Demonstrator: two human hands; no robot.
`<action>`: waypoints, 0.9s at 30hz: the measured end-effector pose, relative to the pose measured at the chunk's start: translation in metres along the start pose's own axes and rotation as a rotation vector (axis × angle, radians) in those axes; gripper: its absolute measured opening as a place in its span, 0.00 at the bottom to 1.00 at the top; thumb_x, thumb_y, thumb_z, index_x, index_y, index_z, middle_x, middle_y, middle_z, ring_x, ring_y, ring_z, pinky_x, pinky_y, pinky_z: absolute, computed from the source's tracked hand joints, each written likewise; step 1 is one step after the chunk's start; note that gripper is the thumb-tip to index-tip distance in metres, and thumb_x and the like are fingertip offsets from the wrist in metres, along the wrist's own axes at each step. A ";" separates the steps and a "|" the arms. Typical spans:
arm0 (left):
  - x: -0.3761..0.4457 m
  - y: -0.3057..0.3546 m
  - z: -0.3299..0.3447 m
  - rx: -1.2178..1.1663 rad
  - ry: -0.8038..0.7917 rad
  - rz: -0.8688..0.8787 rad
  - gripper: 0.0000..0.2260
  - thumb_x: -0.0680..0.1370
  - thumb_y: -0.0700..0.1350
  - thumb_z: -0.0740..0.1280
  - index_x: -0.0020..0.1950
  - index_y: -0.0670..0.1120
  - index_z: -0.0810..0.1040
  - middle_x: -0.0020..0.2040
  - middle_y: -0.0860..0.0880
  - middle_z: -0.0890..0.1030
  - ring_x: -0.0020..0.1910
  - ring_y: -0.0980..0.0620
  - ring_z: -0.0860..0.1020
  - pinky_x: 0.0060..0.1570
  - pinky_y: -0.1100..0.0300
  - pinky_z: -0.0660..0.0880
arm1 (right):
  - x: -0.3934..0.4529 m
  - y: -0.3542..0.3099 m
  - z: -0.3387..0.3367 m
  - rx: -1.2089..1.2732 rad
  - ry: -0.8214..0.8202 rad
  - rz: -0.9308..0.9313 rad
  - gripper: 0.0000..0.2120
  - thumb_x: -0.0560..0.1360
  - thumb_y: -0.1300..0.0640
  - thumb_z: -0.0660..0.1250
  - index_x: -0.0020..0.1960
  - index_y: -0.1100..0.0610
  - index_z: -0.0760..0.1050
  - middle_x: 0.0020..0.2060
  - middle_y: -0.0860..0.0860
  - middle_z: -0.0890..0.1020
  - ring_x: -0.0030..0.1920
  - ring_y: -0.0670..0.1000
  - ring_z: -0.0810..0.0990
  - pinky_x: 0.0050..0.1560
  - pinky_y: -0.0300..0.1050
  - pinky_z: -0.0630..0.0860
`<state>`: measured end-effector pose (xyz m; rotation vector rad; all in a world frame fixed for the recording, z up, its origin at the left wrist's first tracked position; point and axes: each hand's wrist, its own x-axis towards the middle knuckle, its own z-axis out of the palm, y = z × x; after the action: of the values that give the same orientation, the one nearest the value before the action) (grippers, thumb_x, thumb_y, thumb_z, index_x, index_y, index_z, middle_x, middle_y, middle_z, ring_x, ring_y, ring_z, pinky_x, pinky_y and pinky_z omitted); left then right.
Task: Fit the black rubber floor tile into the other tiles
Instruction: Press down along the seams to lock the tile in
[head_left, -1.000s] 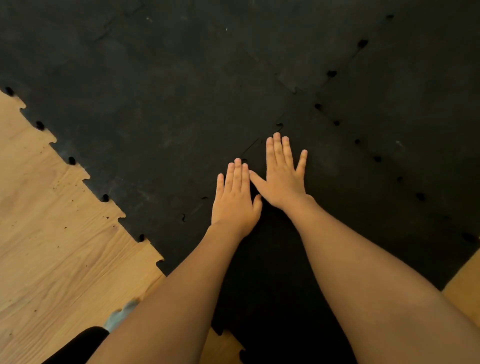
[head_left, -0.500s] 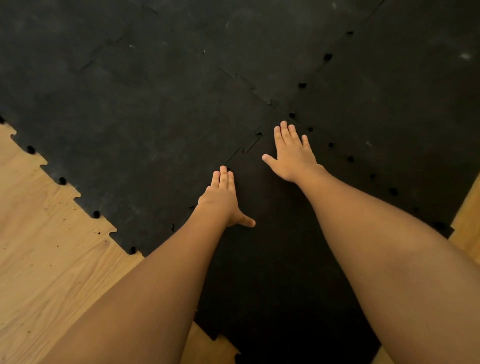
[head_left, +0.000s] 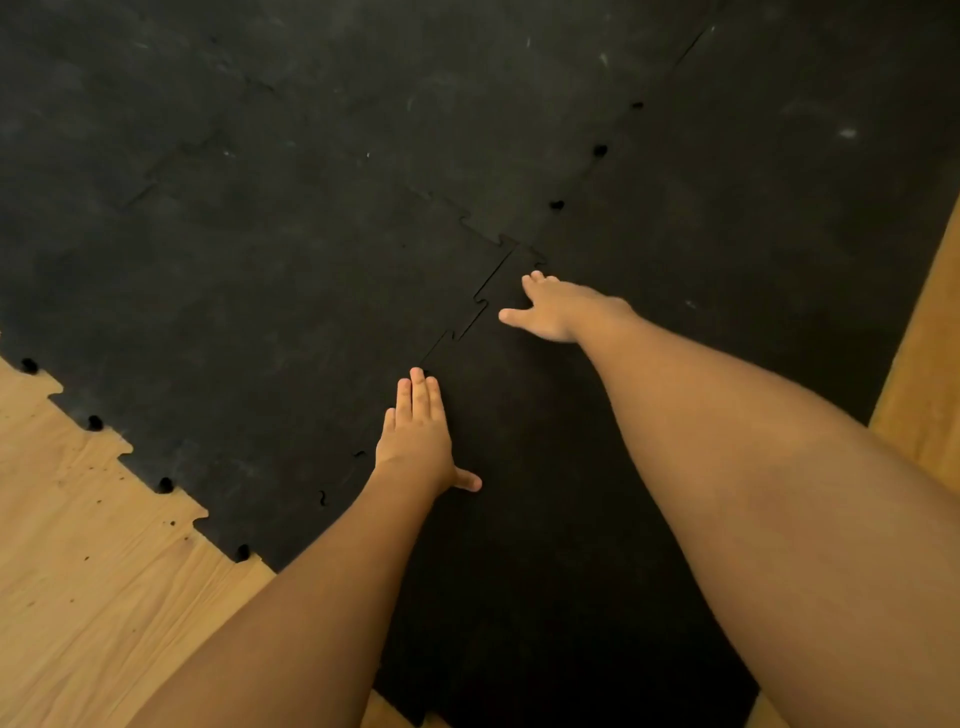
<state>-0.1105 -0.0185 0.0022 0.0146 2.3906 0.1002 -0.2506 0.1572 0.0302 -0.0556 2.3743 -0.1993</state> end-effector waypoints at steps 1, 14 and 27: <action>0.000 0.001 0.000 0.007 0.002 -0.005 0.63 0.63 0.61 0.77 0.76 0.41 0.32 0.77 0.42 0.33 0.76 0.42 0.36 0.74 0.46 0.46 | -0.005 0.006 0.014 0.032 0.049 -0.004 0.40 0.79 0.35 0.55 0.81 0.54 0.43 0.81 0.52 0.46 0.79 0.57 0.48 0.75 0.60 0.52; 0.059 0.062 -0.066 -0.030 0.243 0.300 0.40 0.78 0.50 0.65 0.78 0.42 0.40 0.79 0.44 0.39 0.77 0.46 0.41 0.74 0.48 0.49 | -0.017 0.060 0.080 -0.019 0.277 0.109 0.50 0.75 0.31 0.59 0.79 0.58 0.38 0.80 0.56 0.40 0.79 0.55 0.40 0.76 0.55 0.44; 0.090 0.085 -0.080 -0.031 0.007 0.223 0.39 0.78 0.46 0.63 0.78 0.45 0.39 0.79 0.48 0.37 0.77 0.46 0.40 0.73 0.44 0.51 | -0.015 0.064 0.069 0.029 0.227 0.090 0.51 0.74 0.32 0.62 0.79 0.58 0.38 0.80 0.55 0.40 0.79 0.55 0.40 0.76 0.55 0.45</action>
<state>-0.2321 0.0647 0.0059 0.2673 2.3865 0.2423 -0.1913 0.2132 -0.0192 0.0921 2.5922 -0.2055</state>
